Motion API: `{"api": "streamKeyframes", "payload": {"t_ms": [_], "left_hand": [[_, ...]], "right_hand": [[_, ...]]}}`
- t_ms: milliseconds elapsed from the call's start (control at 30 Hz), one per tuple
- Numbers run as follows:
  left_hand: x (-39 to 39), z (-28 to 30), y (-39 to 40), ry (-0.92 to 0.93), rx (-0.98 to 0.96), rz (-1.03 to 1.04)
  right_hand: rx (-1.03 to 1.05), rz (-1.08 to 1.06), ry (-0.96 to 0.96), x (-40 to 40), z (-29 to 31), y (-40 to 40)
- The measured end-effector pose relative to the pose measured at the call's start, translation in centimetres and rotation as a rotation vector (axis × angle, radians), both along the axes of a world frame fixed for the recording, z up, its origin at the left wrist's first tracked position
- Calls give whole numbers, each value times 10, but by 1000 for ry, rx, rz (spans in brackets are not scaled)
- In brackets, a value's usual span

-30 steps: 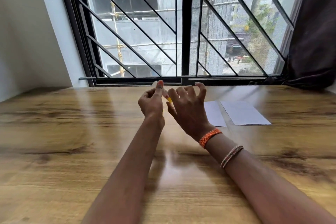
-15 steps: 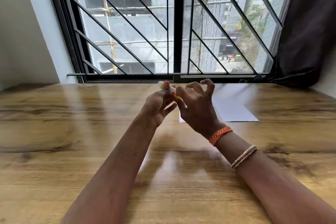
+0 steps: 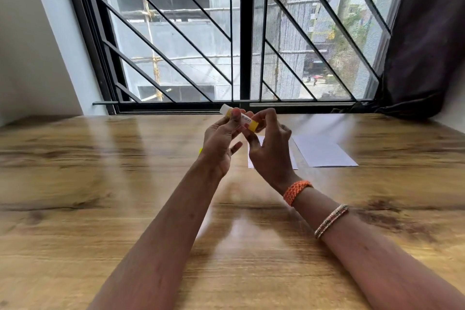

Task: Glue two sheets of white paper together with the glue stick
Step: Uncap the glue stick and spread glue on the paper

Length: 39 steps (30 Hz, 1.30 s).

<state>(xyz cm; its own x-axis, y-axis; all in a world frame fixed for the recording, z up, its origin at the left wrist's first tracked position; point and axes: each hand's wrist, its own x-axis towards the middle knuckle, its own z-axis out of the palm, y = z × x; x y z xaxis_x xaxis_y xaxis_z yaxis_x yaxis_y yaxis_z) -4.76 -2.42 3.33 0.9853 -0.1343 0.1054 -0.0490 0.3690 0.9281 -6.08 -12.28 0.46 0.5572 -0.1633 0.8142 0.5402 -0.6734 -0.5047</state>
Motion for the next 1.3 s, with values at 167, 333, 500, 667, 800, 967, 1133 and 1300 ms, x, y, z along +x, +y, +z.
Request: {"api": "streamKeyframes", "payload": {"t_ms": [167, 333, 500, 667, 800, 967, 1133, 1300], "left_hand": [[0, 0, 1, -4, 19, 11], [-5, 0, -2, -29, 66, -9], [-8, -1, -4, -14, 87, 40], [-7, -5, -4, 19, 80, 129], [-1, -6, -3, 47, 37, 195], [0, -7, -2, 58, 47, 231], [-1, -7, 0, 65, 58, 224], [-3, -4, 0, 21, 77, 183]], "right_hand": [[-88, -54, -4, 0, 5, -6], [-179, -146, -9, -4, 7, -11], [-163, -217, 77, 0, 7, -13], [-100, -52, -4, 0, 4, -11], [-195, 21, -33, 0, -1, -8], [-271, -62, -78, -3, -1, -5], [-118, -43, 20, -1, 1, -4], [9, 8, 58, 1, 1, -5]]}}
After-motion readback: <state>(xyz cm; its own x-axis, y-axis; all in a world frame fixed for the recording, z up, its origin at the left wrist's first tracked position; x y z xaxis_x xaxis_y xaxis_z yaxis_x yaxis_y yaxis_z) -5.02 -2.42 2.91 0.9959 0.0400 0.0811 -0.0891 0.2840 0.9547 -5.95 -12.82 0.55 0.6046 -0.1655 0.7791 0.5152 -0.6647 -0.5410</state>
